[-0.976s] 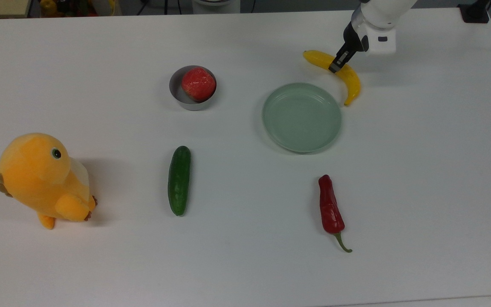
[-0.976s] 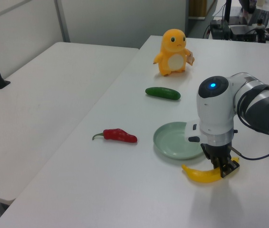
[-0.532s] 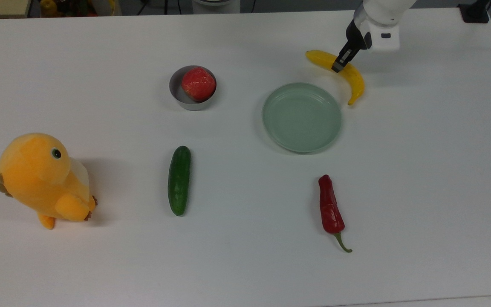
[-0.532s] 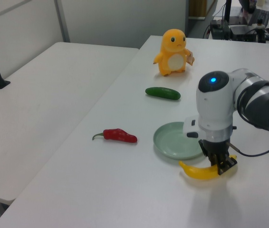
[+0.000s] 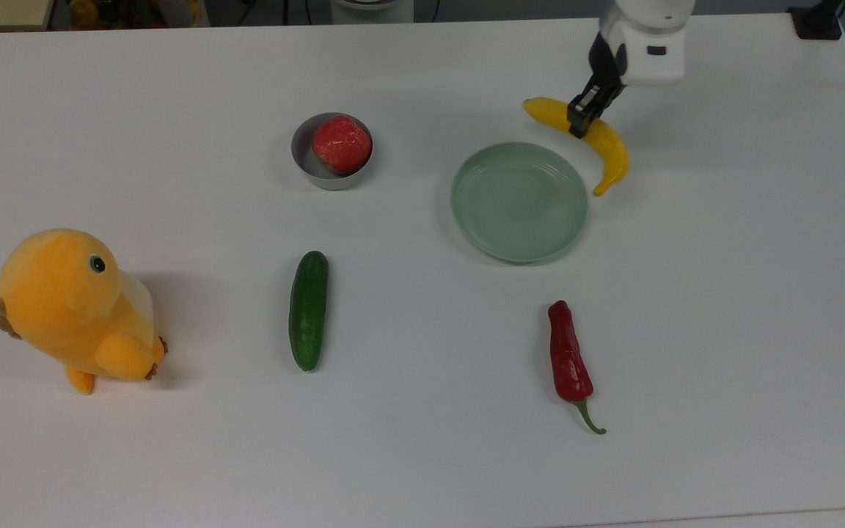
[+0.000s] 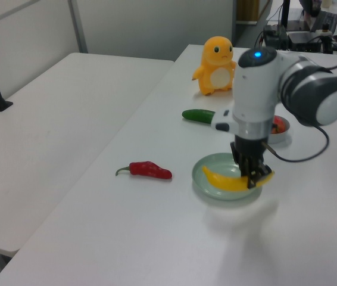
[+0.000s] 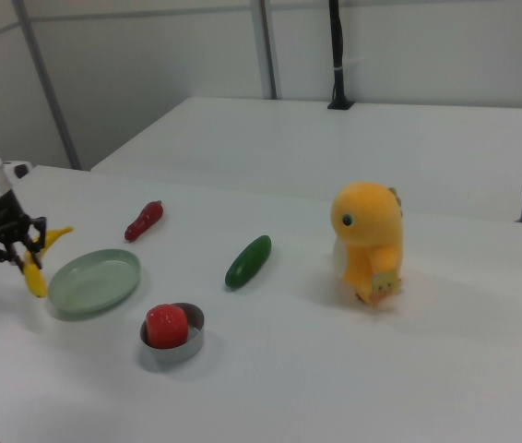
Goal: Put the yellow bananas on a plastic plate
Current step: 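Lift the banana and carry it over the green plate, lowering it, then open the gripper to release the banana onto the plate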
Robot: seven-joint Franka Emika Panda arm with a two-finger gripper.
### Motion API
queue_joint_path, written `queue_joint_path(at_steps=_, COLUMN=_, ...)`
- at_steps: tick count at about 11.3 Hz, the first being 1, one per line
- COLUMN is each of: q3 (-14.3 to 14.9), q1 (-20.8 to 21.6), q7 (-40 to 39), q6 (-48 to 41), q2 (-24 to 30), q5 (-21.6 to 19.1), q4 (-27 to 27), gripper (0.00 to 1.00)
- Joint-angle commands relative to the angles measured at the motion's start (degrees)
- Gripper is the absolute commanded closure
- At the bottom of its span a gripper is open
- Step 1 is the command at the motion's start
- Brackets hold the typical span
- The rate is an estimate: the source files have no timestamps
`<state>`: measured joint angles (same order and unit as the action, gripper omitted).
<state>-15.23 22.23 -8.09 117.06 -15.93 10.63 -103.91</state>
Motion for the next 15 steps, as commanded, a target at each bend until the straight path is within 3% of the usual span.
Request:
queue_joint_path(at_steps=1, q3=3.71, q1=-1.39, q7=0.79, q6=5.53, q2=0.29, q5=0.0, q4=-0.68, gripper=1.0)
queue_joint_path(at_steps=2, q3=4.24, q1=-2.1, q7=1.41, q6=5.72, q2=0.03, q5=-0.17, q4=-0.68, gripper=0.99)
queue_joint_path(at_steps=3, q3=5.03, q1=-2.71, q7=1.5, q6=5.72, q2=-0.06, q5=-0.69, q4=-0.68, gripper=0.88)
queue_joint_path(at_steps=5, q3=5.13, q1=-2.81, q7=1.5, q6=5.11, q2=-0.15, q5=-1.05, q4=-1.12, gripper=0.36)
queue_joint_path(at_steps=6, q3=5.13, q1=-2.81, q7=1.33, q6=4.76, q2=-0.15, q5=-0.96, q4=-1.3, gripper=0.0)
queue_joint_path(at_steps=8, q3=5.13, q1=-2.81, q7=1.5, q6=3.97, q2=-0.15, q5=-0.96, q4=-1.3, gripper=0.0)
queue_joint_path(at_steps=11, q3=5.21, q1=-3.07, q7=7.98, q6=-0.43, q2=1.86, q5=-0.35, q4=-1.04, gripper=0.0)
queue_joint_path(at_steps=15, q3=6.18, q1=-6.4, q7=24.9, q6=-5.35, q2=7.92, q5=-0.79, q4=-0.68, gripper=0.0)
